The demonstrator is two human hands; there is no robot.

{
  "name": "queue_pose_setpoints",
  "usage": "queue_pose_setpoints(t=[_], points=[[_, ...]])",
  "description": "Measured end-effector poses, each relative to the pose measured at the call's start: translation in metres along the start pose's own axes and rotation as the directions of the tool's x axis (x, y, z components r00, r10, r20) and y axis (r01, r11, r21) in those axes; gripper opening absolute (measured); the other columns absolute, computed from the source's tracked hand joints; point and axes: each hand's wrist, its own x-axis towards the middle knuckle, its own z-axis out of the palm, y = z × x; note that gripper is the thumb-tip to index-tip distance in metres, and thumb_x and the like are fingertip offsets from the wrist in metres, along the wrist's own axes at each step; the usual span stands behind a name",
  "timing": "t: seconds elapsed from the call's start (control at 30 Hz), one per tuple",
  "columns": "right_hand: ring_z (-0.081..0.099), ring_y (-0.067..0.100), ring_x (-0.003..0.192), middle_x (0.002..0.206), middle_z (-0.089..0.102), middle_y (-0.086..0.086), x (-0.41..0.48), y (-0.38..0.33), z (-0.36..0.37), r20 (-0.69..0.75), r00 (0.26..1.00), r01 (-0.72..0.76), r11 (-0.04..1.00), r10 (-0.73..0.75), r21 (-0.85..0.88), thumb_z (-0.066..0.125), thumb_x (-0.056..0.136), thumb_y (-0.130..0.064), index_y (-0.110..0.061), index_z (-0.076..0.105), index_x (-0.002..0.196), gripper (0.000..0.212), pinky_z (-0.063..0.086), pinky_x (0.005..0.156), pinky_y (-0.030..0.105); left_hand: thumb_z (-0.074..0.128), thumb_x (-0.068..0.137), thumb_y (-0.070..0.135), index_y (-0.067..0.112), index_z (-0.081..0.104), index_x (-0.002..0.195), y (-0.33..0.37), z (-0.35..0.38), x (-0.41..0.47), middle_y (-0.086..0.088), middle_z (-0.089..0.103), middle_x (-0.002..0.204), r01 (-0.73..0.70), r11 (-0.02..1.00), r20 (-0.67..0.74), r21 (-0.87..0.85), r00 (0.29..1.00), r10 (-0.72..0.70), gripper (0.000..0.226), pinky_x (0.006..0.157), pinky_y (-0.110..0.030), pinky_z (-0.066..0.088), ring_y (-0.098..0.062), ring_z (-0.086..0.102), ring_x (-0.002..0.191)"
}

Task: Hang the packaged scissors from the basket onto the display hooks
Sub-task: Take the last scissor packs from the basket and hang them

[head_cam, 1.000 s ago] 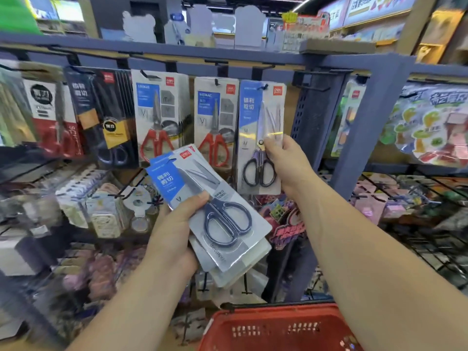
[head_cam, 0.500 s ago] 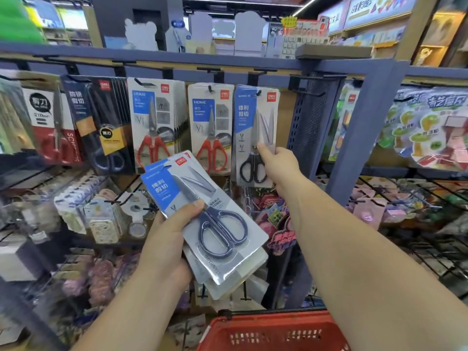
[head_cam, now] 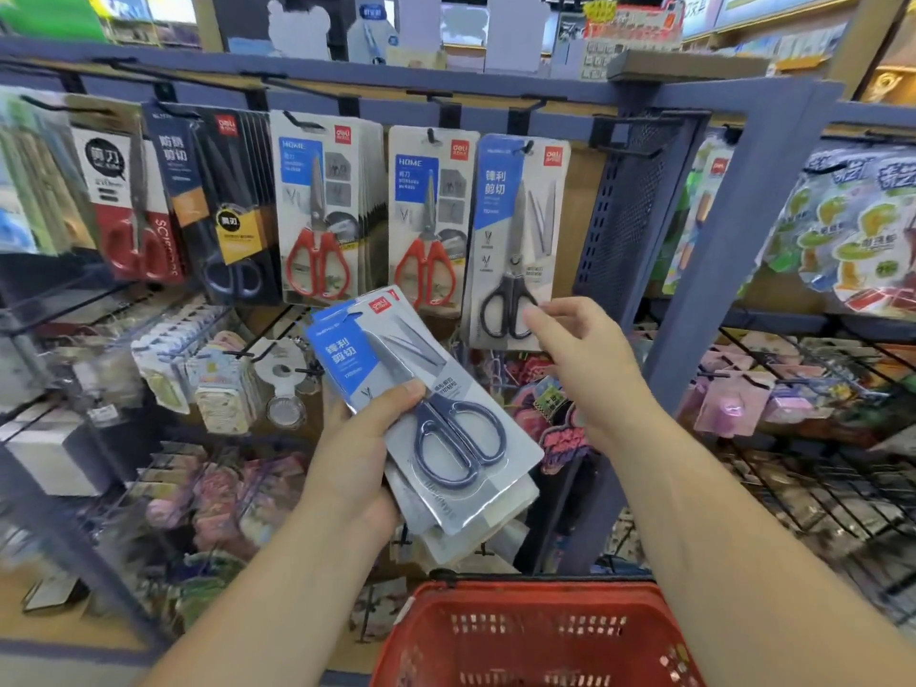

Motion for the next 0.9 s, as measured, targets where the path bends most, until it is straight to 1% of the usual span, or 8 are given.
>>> queue_pose_setpoints(t=[0.1, 0.2, 0.33, 0.4, 0.5, 0.67, 0.77, 0.9], points=[[0.067, 0.002, 0.108, 0.116, 0.072, -0.014, -0.05, 0.004, 0.01, 0.295, 0.955, -0.033, 0.999, 0.022, 0.035, 0.082, 0.078, -0.051, -0.032, 0.067, 0.12, 0.048, 0.053, 0.087, 0.023, 0.085, 0.069, 0.005, 0.011, 0.062, 0.138, -0.008, -0.003, -0.003, -0.022, 0.073, 0.126, 0.018, 1.0, 0.027, 0.01, 0.999, -0.018, 0.073, 0.09, -0.057, 0.061, -0.042, 0.072, 0.109], [0.074, 0.009, 0.102, 0.112, 0.076, -0.009, -0.075, 0.026, 0.023, 0.387, 0.918, -0.12, 0.991, 0.085, 0.065, 0.092, 0.077, -0.023, -0.028, 0.066, 0.121, 0.052, 0.061, 0.086, 0.028, 0.078, 0.076, 0.006, 0.008, 0.063, 0.136, -0.014, -0.004, -0.008, -0.027, 0.072, 0.125, 0.043, 0.999, 0.037, 0.003, 0.998, -0.043, 0.062, 0.096, -0.07, 0.054, -0.05, 0.069, 0.113], [0.077, 0.023, 0.091, 0.1, 0.08, 0.003, -0.087, 0.041, 0.032, 0.259, 0.96, -0.158, 0.971, 0.109, 0.18, 0.091, 0.073, -0.008, -0.018, 0.074, 0.108, 0.04, 0.064, 0.079, 0.04, 0.074, 0.085, 0.001, 0.008, 0.066, 0.13, -0.025, -0.003, -0.017, -0.027, 0.074, 0.119, 0.094, 0.995, -0.018, -0.032, 0.995, -0.095, 0.046, 0.088, -0.064, 0.059, -0.049, 0.072, 0.106], [0.077, 0.027, 0.089, 0.095, 0.08, 0.006, -0.092, 0.046, 0.036, 0.206, 0.972, -0.159, 0.96, 0.112, 0.232, 0.09, 0.068, -0.013, -0.018, 0.077, 0.101, 0.036, 0.064, 0.079, 0.043, 0.079, 0.08, 0.009, 0.01, 0.067, 0.13, -0.029, -0.002, -0.021, -0.024, 0.075, 0.118, 0.119, 0.991, -0.024, -0.063, 0.992, -0.121, 0.052, 0.084, -0.06, 0.062, -0.045, 0.074, 0.103], [0.076, 0.036, 0.092, 0.097, 0.08, 0.012, -0.096, 0.051, 0.04, 0.141, 0.981, -0.169, 0.939, 0.131, 0.3, 0.088, 0.071, -0.011, -0.013, 0.078, 0.101, 0.032, 0.063, 0.08, 0.047, 0.082, 0.074, 0.02, 0.014, 0.062, 0.138, -0.032, -0.002, -0.024, -0.022, 0.073, 0.126, 0.109, 0.992, 0.007, -0.068, 0.994, -0.109, 0.068, 0.093, -0.064, 0.058, -0.046, 0.072, 0.112], [0.077, 0.029, 0.085, 0.097, 0.08, 0.014, -0.096, 0.05, 0.037, 0.065, 0.984, -0.179, 0.886, 0.167, 0.427, 0.083, 0.081, 0.0, -0.005, 0.072, 0.107, 0.029, 0.062, 0.071, 0.037, 0.077, 0.08, 0.018, 0.015, 0.064, 0.139, -0.036, -0.007, -0.025, -0.017, 0.073, 0.129, 0.111, 0.993, 0.064, -0.049, 0.992, -0.108, 0.061, 0.103, -0.06, 0.054, -0.041, 0.071, 0.117], [0.076, 0.028, 0.084, 0.098, 0.079, 0.015, -0.095, 0.053, 0.035, 0.051, 0.984, -0.172, 0.855, 0.169, 0.489, 0.08, 0.085, -0.001, -0.002, 0.068, 0.108, 0.026, 0.063, 0.073, 0.038, 0.073, 0.081, 0.014, 0.013, 0.065, 0.138, -0.037, -0.01, -0.026, -0.014, 0.075, 0.127, 0.094, 0.996, 0.077, -0.013, 0.993, -0.093, 0.057, 0.098, -0.052, 0.057, -0.036, 0.073, 0.114], [0.073, 0.02, 0.077, 0.09, 0.077, 0.01, -0.096, 0.059, 0.032, 0.071, 0.982, -0.184, 0.828, 0.173, 0.529, 0.072, 0.091, -0.004, -0.003, 0.067, 0.104, 0.014, 0.059, 0.064, 0.029, 0.073, 0.083, 0.009, 0.013, 0.066, 0.136, -0.038, -0.011, -0.027, -0.013, 0.076, 0.124, 0.094, 0.995, 0.063, 0.034, 0.993, -0.096, 0.053, 0.095, -0.05, 0.059, -0.035, 0.074, 0.112]])
